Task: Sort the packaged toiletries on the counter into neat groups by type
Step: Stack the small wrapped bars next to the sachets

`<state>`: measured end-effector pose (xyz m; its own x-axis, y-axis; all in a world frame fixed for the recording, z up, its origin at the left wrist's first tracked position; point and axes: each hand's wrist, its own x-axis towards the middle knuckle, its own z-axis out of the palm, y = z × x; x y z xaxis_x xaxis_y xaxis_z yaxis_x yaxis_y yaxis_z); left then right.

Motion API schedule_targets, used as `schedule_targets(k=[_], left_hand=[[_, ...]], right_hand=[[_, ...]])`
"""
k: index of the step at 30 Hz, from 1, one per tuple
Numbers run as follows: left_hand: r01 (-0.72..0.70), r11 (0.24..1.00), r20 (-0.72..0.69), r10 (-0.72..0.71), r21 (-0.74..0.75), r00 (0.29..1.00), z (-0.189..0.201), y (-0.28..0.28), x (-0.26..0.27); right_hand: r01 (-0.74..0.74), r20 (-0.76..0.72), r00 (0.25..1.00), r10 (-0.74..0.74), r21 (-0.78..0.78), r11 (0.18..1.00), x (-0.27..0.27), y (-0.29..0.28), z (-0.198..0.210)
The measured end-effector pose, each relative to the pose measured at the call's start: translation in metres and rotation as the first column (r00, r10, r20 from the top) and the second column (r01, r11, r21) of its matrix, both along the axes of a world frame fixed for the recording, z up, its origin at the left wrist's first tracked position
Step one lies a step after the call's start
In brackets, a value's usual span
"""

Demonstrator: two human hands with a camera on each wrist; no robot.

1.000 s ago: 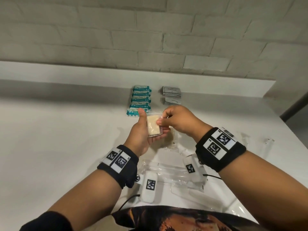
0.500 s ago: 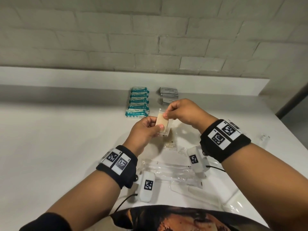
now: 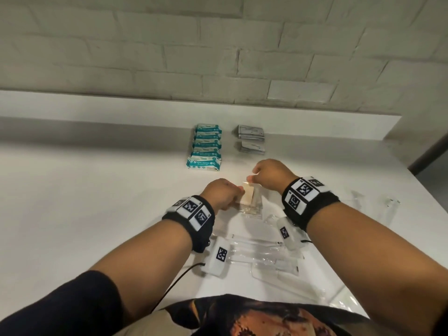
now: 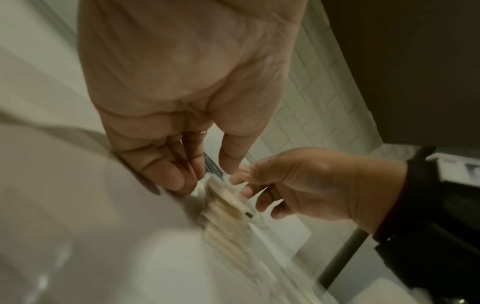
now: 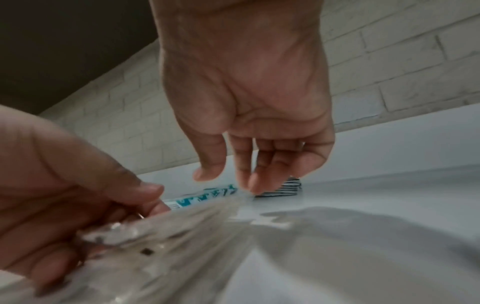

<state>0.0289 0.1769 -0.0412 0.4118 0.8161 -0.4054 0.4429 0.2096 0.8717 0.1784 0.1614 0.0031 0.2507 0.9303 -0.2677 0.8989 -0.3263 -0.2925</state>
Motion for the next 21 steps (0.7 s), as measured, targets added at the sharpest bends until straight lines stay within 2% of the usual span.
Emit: schedule_targets(k=[2,4,6,7,8,9,15,18,21], left_hand=[[0.011,1.0,-0.046,-0.011,-0.008,0.999,0.001,0.001,0.007],[0.007,0.999,-0.052,-0.01,-0.047,0.999,0.0,0.001,0.012],[-0.009,0.993,-0.031,0.005,-0.119,0.999,0.0,0.0,0.017],[-0.027,0.987,-0.015,0.025,-0.156,1.0,-0.001,0.0,0.02],[-0.052,0.982,-0.003,0.052,-0.181,0.999,-0.002,-0.001,0.022],[-0.068,0.979,0.001,0.069,-0.194,0.998,-0.003,-0.001,0.024],[-0.128,0.948,0.036,0.144,-0.292,0.989,-0.003,-0.006,0.022],[-0.174,0.975,0.046,0.182,-0.136,0.982,0.0,0.0,0.018],[-0.237,0.972,0.171,0.234,-0.006,0.957,0.004,0.006,0.015]], right_hand=[[0.123,-0.01,0.992,-0.124,-0.026,0.992,0.006,-0.003,-0.002],[0.255,-0.178,0.943,-0.28,-0.152,0.955,0.013,-0.01,-0.008],[0.333,-0.393,0.791,-0.469,-0.367,0.869,0.011,-0.02,-0.012],[0.335,-0.453,0.721,-0.524,-0.434,0.836,0.01,-0.023,-0.014],[0.326,-0.48,0.694,-0.537,-0.456,0.828,0.01,-0.022,-0.018],[0.317,-0.488,0.695,-0.528,-0.451,0.834,0.011,-0.02,-0.022],[0.287,-0.405,0.822,-0.401,-0.314,0.905,0.0,-0.017,-0.028],[0.175,-0.323,0.923,-0.209,-0.134,0.976,-0.007,-0.016,-0.008],[0.04,-0.086,0.996,-0.03,0.114,0.993,-0.01,-0.012,0.008]])
